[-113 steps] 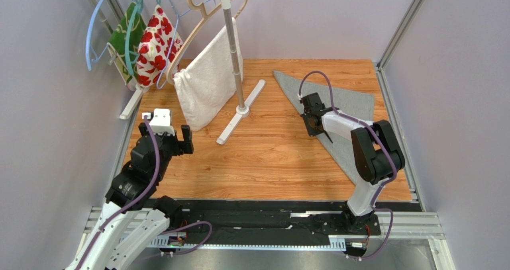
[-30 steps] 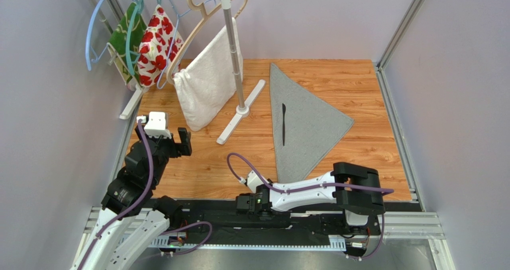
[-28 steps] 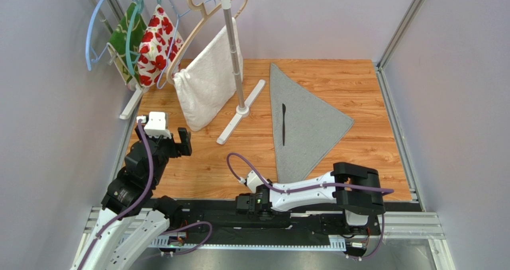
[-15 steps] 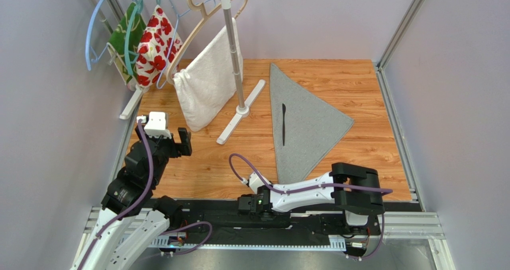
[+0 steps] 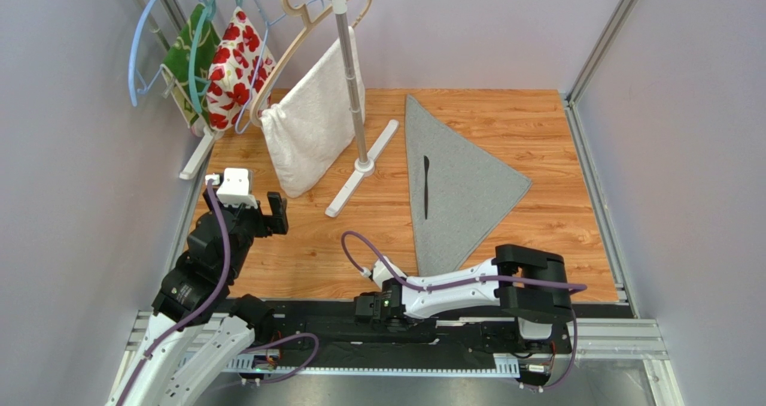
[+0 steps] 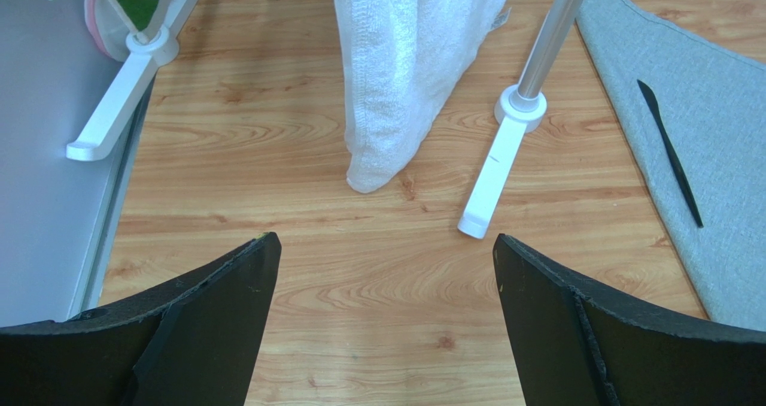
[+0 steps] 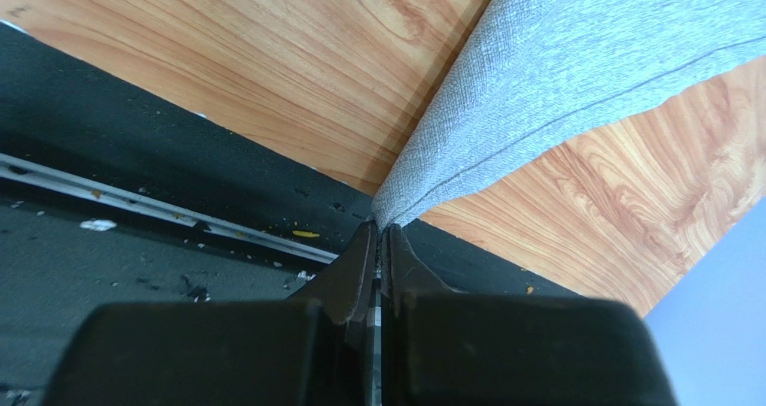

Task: Fold the napkin, place the utensils inside, and roll it up
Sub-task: Fold the napkin

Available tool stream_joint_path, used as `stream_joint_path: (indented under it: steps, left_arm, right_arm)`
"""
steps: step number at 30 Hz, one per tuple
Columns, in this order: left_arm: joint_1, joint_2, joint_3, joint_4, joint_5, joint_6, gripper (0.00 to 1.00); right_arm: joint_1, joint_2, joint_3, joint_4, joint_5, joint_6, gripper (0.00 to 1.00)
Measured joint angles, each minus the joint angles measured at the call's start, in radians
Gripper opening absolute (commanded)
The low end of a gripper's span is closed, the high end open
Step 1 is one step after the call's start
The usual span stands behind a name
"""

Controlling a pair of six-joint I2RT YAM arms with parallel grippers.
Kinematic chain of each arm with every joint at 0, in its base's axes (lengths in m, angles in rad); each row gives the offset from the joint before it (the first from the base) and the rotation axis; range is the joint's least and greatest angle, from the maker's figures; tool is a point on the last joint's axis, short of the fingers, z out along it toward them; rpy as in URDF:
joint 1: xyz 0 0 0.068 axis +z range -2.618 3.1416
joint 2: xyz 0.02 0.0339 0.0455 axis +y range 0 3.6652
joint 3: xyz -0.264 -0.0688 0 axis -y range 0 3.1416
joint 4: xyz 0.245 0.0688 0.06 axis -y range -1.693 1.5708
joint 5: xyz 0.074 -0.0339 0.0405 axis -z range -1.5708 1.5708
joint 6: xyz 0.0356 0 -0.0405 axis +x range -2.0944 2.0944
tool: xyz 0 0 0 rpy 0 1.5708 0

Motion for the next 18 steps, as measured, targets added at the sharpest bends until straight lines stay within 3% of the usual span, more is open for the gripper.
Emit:
stream_joint_path:
  steps: [8,18]
  left_arm:
    - [0.0,-0.008,0.0,0.0,0.002,0.0,0.98]
    - [0.0,-0.011,0.0,0.0,0.001,0.0,0.98]
  right_arm:
    - [-0.024,-0.001,0.113,-0.107,0.069,-0.034,0.0]
    - [-0.303,-0.017,0.174,-0.072,0.228,-0.234,0.0]
